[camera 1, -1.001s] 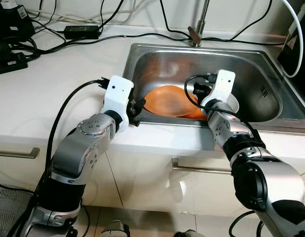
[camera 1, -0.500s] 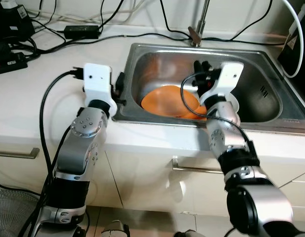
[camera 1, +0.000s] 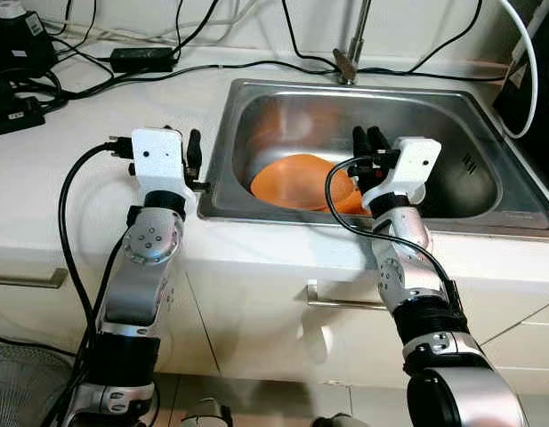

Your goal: Kitchen organization

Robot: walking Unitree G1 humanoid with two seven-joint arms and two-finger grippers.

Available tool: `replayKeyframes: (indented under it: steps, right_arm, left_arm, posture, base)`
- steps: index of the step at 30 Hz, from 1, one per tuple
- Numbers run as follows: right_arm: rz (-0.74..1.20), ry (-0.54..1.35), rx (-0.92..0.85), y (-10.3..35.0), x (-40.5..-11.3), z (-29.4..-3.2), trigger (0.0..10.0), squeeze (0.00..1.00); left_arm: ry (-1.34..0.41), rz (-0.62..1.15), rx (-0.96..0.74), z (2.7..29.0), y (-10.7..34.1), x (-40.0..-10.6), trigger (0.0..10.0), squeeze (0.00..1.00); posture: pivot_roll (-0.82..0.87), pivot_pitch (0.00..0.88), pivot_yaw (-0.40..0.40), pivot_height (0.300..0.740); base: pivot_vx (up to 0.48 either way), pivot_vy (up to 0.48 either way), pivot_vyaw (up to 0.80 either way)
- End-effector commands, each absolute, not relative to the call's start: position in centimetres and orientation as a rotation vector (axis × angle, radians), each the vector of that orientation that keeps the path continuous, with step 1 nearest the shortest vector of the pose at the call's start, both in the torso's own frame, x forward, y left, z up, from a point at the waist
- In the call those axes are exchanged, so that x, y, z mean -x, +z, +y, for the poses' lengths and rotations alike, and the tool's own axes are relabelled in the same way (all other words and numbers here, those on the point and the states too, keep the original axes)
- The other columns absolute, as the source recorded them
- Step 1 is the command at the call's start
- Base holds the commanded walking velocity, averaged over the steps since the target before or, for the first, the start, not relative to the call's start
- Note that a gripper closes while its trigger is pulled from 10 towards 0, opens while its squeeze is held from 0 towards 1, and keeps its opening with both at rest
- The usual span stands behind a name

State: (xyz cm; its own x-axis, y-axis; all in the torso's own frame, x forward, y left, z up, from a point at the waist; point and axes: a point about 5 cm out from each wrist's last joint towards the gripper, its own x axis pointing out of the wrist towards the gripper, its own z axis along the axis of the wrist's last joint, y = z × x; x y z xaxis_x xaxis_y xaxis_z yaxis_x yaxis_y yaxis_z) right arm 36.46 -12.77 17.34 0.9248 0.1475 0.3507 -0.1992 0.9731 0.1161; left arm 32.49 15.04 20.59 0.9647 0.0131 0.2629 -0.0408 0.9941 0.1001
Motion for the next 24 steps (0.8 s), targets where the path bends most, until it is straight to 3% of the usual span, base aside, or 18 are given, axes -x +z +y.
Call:
replayKeyframes:
  steps: [1,24]
  right_arm:
    - [-0.380,0.186,-0.143,18.51,-36.62,-12.61,10.0,0.00]
    - [-0.337,0.194,-0.142,18.00,-36.65,-12.69,10.0,0.00]
  left_arm:
    - [0.043,-0.265,-0.113,14.99,20.36,-32.44,10.0,0.00]
    - [0.050,-0.288,-0.130,14.85,20.61,-32.38,10.0,0.00]
  posture:
    - [0.03,0.055,-0.018,0.718]
    - [0.03,0.069,-0.019,0.718]
  base:
    - [0.000,-0.480,0.00]
    - [0.000,-0.480,0.00]
